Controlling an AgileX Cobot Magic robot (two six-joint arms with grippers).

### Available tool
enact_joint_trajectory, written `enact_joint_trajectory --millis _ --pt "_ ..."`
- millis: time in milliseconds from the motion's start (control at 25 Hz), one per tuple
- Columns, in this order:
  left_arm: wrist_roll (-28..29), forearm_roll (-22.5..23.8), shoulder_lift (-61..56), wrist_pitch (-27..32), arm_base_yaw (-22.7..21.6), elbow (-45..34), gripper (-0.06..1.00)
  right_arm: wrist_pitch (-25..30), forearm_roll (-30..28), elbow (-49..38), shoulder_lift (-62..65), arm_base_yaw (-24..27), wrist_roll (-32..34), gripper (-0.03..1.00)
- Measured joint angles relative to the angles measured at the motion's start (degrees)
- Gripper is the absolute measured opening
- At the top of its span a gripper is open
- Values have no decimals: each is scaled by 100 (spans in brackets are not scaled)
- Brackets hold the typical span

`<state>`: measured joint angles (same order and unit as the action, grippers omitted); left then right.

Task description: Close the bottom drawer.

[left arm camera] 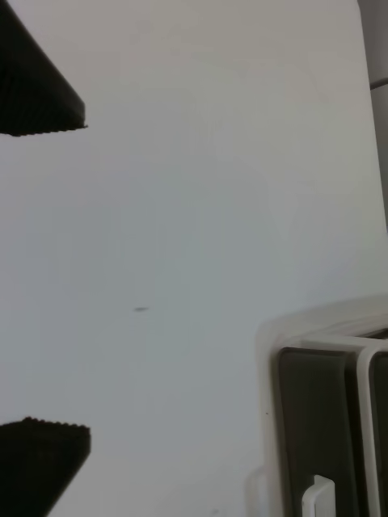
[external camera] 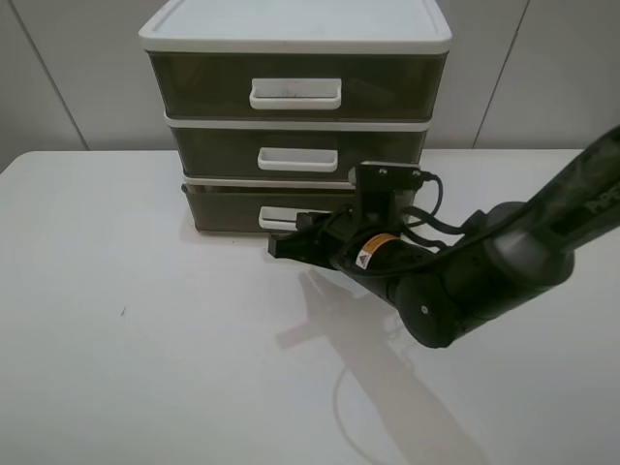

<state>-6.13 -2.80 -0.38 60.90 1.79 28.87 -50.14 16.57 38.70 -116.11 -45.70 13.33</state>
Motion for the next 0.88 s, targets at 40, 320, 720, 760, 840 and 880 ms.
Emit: enact_joint_trajectory --millis 40,320,720,760,840,880 --pt "0 0 0 0 0 0 72 6 -5 -149 92 0 0 2" --pt "0 0 0 0 0 0 72 495 -583 -949 979 148 -24 31" --pt "0 0 0 0 0 0 72 4375 -1030 -996 3439 2098 -154 72" --pt "0 0 0 0 0 0 72 4806 -1048 -996 3779 2331 -205 72" --pt "0 0 0 0 0 0 72 5514 -1091 -998 4354 2720 -315 72" --pt "0 0 0 0 0 0 72 5861 -1138 -998 4686 2903 -401 72"
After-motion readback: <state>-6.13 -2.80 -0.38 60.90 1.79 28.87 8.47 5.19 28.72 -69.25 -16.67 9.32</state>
